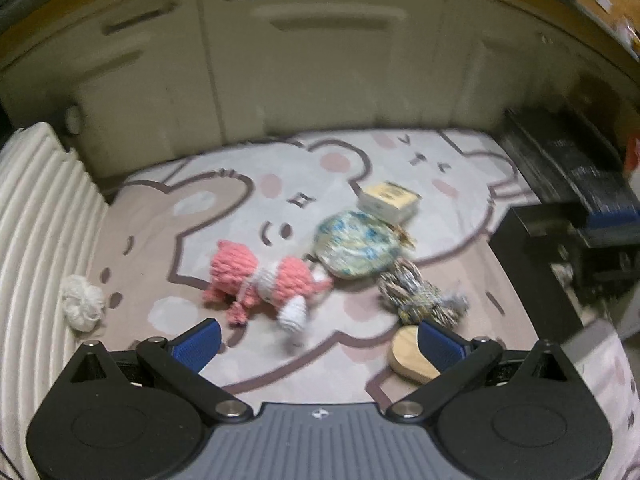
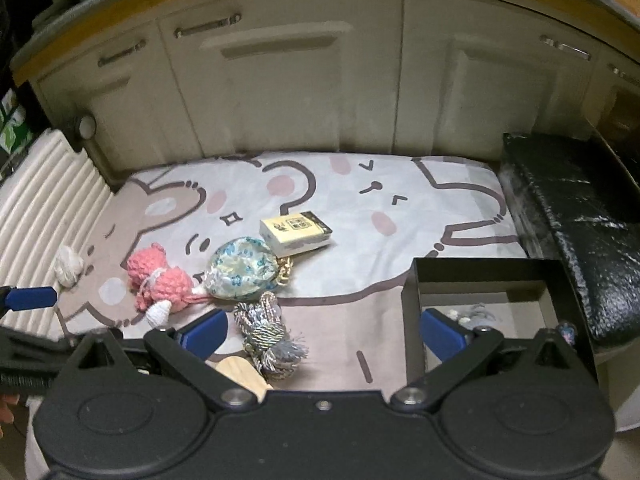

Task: Organize objects
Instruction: 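Withdraw both tools from the box back over the mat, then grasp the wooden oval block with the left tool while the right tool grasps the rope knot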

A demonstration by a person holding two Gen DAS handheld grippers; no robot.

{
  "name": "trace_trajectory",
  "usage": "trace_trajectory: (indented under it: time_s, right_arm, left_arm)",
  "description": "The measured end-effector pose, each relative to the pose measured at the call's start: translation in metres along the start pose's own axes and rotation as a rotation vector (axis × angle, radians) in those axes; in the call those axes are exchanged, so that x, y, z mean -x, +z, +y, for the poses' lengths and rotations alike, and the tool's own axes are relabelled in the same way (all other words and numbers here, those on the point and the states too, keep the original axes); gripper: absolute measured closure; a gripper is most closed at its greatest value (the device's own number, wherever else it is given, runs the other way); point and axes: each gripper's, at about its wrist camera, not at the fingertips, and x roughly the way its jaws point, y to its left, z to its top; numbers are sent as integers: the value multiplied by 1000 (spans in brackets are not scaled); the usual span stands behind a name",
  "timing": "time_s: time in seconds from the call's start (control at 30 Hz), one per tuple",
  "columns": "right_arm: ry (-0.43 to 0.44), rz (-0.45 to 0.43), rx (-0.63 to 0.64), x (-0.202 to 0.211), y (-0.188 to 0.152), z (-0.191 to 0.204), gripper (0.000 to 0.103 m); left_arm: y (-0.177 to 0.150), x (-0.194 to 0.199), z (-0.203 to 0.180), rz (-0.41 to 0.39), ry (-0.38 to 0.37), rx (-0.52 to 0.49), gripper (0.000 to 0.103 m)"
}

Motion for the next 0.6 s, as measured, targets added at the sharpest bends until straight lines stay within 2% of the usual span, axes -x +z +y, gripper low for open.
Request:
trace_trajectory:
  time_s: [0.13, 0.37, 0.43, 0.6]
  right_arm:
    - [8, 29, 24, -13, 10, 3, 0]
    - [46, 91, 53, -48, 30, 8, 1]
    - [67, 110, 76, -59, 31, 12, 10]
    - [138, 173, 96, -85, 25, 21, 23]
  left_arm:
    - [-6, -13, -8, 47, -44, 7, 1]
    - [-24, -40, -30, 139, -107, 109, 6]
    - [-27, -47, -36, 156, -121, 160, 10]
    - [-35, -60, -47, 181, -148, 282, 13]
